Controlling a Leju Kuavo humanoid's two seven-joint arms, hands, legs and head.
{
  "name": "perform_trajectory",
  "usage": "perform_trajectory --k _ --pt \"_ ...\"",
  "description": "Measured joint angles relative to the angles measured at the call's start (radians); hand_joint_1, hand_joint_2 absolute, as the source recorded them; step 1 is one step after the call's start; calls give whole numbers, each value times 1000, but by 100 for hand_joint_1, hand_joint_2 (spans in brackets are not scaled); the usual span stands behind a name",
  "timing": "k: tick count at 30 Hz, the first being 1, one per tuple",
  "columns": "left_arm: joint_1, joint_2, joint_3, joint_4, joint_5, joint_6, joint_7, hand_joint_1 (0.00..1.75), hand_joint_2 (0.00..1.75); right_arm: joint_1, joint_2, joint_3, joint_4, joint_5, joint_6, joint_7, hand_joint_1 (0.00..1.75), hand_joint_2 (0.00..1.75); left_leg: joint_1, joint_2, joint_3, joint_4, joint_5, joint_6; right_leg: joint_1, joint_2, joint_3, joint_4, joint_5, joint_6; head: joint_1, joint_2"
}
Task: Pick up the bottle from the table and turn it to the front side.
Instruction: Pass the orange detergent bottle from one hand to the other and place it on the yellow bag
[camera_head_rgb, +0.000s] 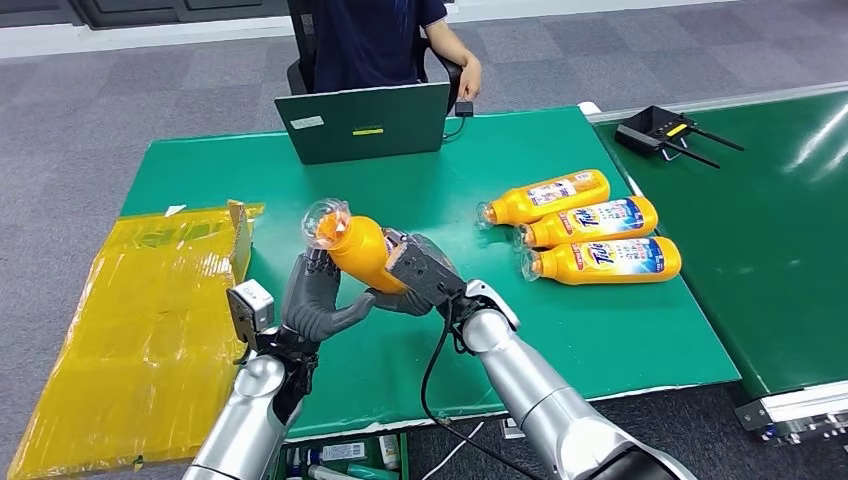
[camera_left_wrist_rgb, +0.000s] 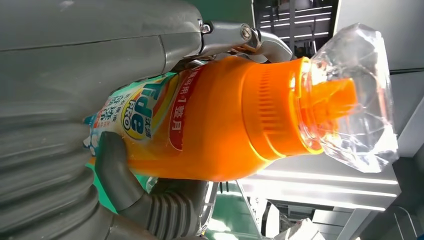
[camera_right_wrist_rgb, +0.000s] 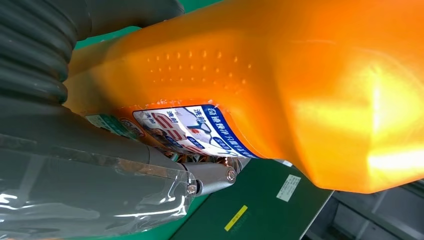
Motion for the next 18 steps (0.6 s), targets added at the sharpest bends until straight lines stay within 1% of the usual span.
perform_trajectory --k 3,6,11,18 --pt "-17 -1 0 33 43 4 0 0 175 -7 7 2 6 -5 1 -6 175 175 0 0 0 0 0 0 0 0 0 0 0 0 0 0" --pt "-50 -2 5 101 96 0 0 0 175 -18 15 10 11 -12 -1 -7 175 175 0 0 0 0 0 0 0 0 0 0 0 0 0 0" --pt "-91 -1 28 188 111 3 -1 0 175 -23 18 19 25 -17 -3 -4 175 175 0 0 0 0 1 0 0 0 0 0 0 0 0 0" --pt "-106 -2 45 215 99 -15 -1 0 175 -29 20 28 40 -33 -2 -12 175 175 0 0 -1 0 1 0 0 0 0 0 0 0 0 0"
